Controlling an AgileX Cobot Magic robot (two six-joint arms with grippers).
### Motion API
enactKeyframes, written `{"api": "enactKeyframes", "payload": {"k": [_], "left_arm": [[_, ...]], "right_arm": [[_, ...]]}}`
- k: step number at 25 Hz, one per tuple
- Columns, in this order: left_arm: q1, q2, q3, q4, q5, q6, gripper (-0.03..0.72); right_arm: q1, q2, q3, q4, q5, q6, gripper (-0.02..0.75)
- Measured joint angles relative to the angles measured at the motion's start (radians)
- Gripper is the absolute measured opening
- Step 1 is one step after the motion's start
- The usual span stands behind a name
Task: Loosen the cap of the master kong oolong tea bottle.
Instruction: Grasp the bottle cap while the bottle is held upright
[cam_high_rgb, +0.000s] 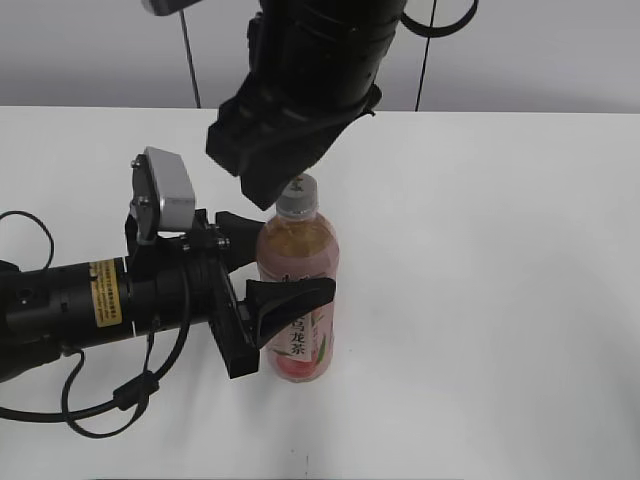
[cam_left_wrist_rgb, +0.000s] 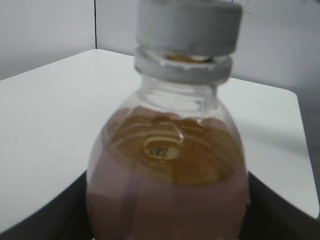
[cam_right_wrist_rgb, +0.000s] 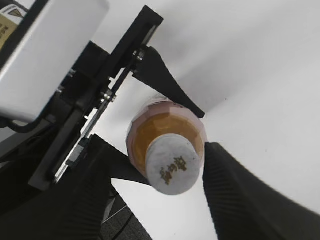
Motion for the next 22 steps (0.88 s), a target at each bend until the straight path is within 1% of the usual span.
{"api": "enactKeyframes", "payload": {"k": [7, 20, 22], "left_arm": [[0.0, 0.0, 0.0, 0.0, 0.0, 0.0, 0.461], [0.0, 0.0, 0.0, 0.001, 0.0, 0.001, 0.461], [0.0, 0.0, 0.0, 0.001, -0.001, 0.001, 0.461]], "right_arm": [[0.0, 0.0, 0.005, 0.0, 0.0, 0.056, 0.445], [-0.012, 0.024, 0.029, -0.017, 0.002, 0.069, 0.417], [-0.013, 0.033, 0.029, -0.017, 0.002, 0.069, 0.398]]}}
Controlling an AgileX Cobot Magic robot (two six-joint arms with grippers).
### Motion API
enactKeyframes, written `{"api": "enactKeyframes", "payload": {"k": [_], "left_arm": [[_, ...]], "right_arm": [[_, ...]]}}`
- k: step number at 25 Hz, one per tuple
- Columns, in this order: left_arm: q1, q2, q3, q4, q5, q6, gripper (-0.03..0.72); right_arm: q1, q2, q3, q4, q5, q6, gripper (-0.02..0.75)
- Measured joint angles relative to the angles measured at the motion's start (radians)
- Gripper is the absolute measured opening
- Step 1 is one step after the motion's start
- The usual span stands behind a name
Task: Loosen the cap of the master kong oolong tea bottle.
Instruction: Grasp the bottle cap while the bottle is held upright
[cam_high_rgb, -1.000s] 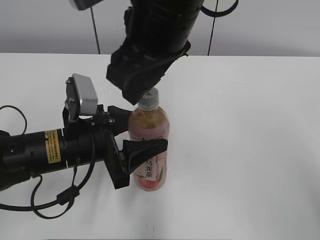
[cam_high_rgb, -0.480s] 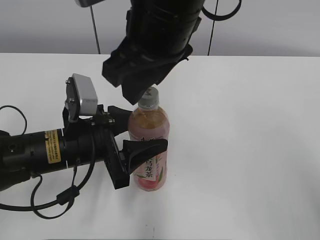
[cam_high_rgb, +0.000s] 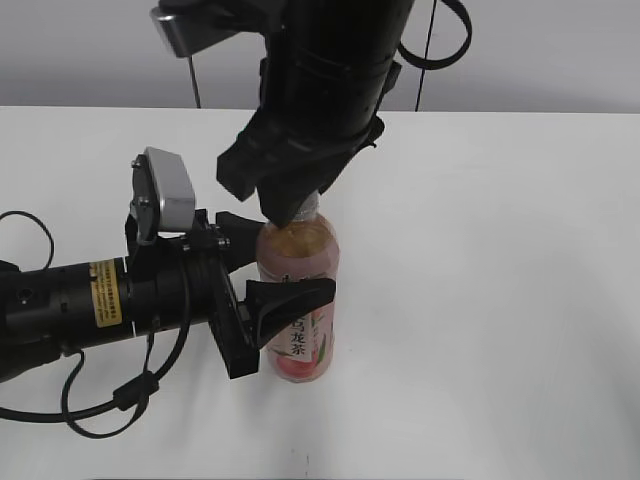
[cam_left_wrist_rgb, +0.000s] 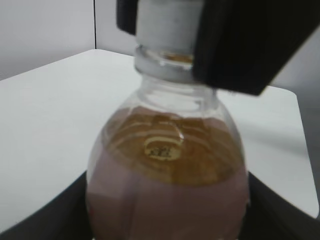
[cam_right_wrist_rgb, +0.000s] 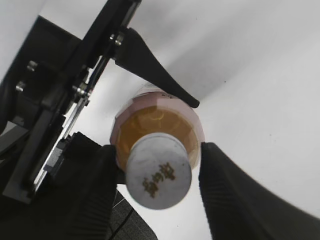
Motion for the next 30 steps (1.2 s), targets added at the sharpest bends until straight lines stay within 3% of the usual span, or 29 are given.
{"api": "enactKeyframes", "payload": {"k": [4, 11, 30], "left_arm": [[0.0, 0.0, 0.0, 0.0, 0.0, 0.0, 0.461], [0.0, 0.0, 0.0, 0.0, 0.0, 0.0, 0.461], [0.0, 0.0, -0.003, 0.012, -0.001, 0.015, 0.461]], "right_arm": [[0.0, 0.007, 0.0, -0.002, 0.0, 0.0, 0.276], [0.0, 0.007, 0.0, -0.017, 0.0, -0.087, 0.276], [0.001, 0.007, 0.0, 0.02, 0.002, -1.113, 0.281]]}}
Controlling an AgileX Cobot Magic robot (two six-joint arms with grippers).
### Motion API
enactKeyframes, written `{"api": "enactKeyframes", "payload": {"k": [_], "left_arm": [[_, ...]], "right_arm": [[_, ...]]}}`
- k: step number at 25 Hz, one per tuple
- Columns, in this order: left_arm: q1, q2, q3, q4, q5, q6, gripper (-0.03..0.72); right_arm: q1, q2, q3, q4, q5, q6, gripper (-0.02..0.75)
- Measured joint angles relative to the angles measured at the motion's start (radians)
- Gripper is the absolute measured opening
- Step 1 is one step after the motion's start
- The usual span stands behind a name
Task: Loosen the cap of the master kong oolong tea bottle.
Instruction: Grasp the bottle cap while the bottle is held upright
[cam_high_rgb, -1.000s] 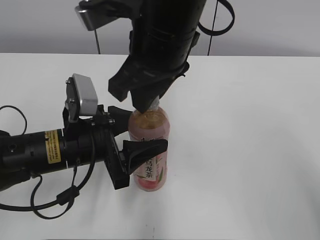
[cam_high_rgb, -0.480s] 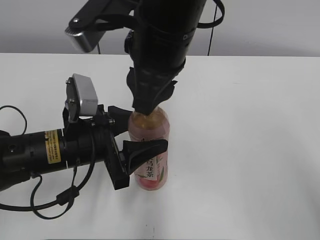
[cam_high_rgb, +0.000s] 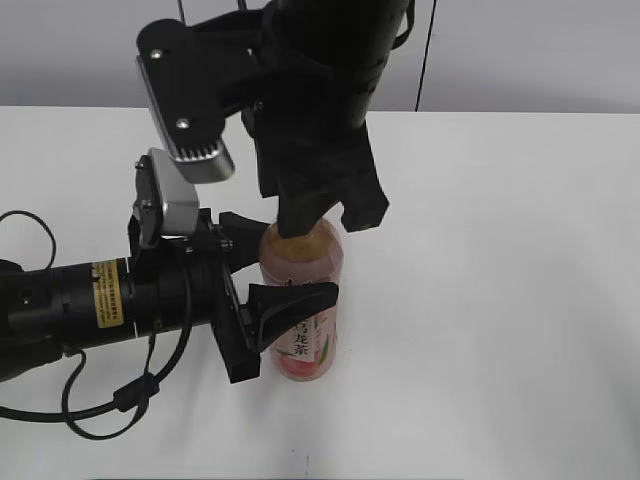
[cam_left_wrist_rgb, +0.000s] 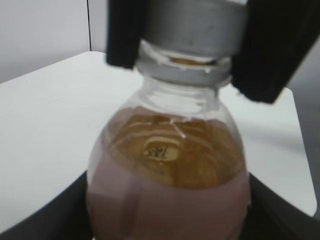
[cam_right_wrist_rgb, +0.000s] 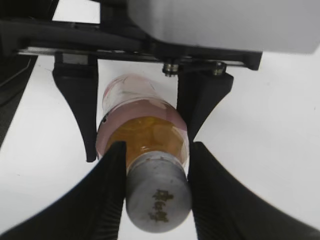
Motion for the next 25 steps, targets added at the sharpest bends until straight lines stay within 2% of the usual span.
{"api": "enactKeyframes", "payload": {"k": [5, 14, 21, 25], "left_arm": [[-0.002, 0.0, -0.002, -0.002, 0.004, -0.002, 0.461], [-0.002, 0.0, -0.003, -0.009, 0.007, -0.01, 0.461], [-0.002, 0.0, -0.003, -0.01, 0.007, -0.012, 0.461], [-0.002, 0.0, -0.003, -0.009, 0.007, -0.013, 0.461]], "right_arm": [[0.001, 0.0, 0.0, 0.006, 0.001, -0.239, 0.281], [0.003, 0.0, 0.0, 0.005, -0.001, -0.417, 0.274], [0.004, 0.0, 0.0, 0.007, -0.001, -0.45, 0.269], [0.004, 0.0, 0.0, 0.008, -0.001, -0.39, 0.269]]}}
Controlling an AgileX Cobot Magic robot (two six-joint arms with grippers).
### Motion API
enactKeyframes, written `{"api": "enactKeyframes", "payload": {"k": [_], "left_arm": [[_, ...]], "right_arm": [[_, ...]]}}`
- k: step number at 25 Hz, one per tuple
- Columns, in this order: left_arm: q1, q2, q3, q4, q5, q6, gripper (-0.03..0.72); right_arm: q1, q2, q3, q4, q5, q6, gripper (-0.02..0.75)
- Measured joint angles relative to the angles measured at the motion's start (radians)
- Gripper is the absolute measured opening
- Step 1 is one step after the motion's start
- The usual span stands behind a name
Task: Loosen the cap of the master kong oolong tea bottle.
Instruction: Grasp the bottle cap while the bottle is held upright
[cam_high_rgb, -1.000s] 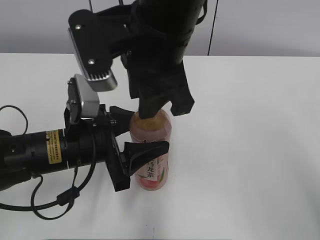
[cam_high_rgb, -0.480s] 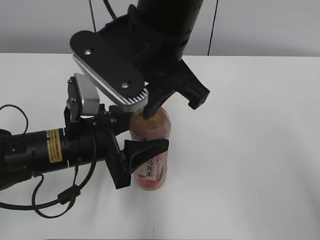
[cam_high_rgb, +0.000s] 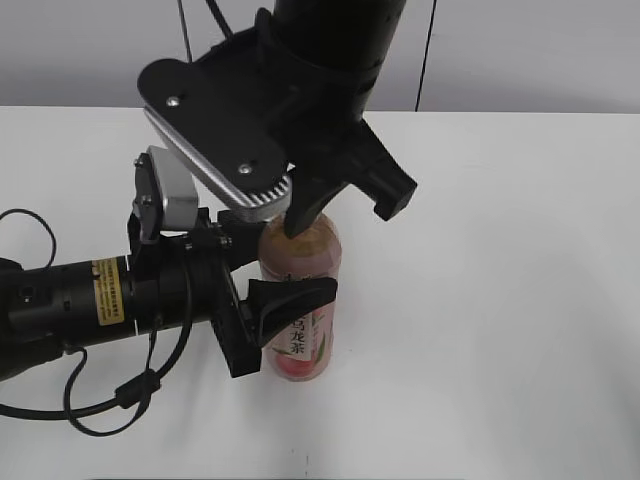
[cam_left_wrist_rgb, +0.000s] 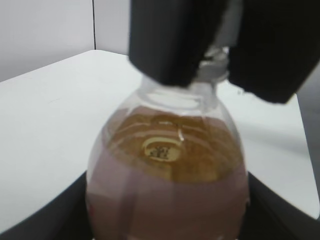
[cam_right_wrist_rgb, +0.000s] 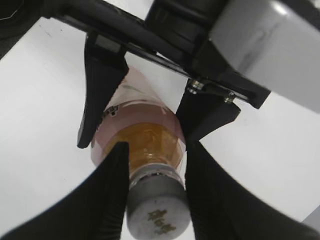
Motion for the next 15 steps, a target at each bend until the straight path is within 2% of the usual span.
{"api": "enactKeyframes", "payload": {"k": [10, 15], "left_arm": [[0.0, 0.0, -0.001, 0.007, -0.001, 0.001, 0.461], [0.001, 0.0, -0.001, 0.011, -0.003, 0.001, 0.461]], "right_arm": [[-0.001, 0.0, 0.0, 0.014, -0.007, 0.165, 0.279], [-0.004, 0.0, 0.0, 0.009, -0.007, 0.237, 0.363]]}}
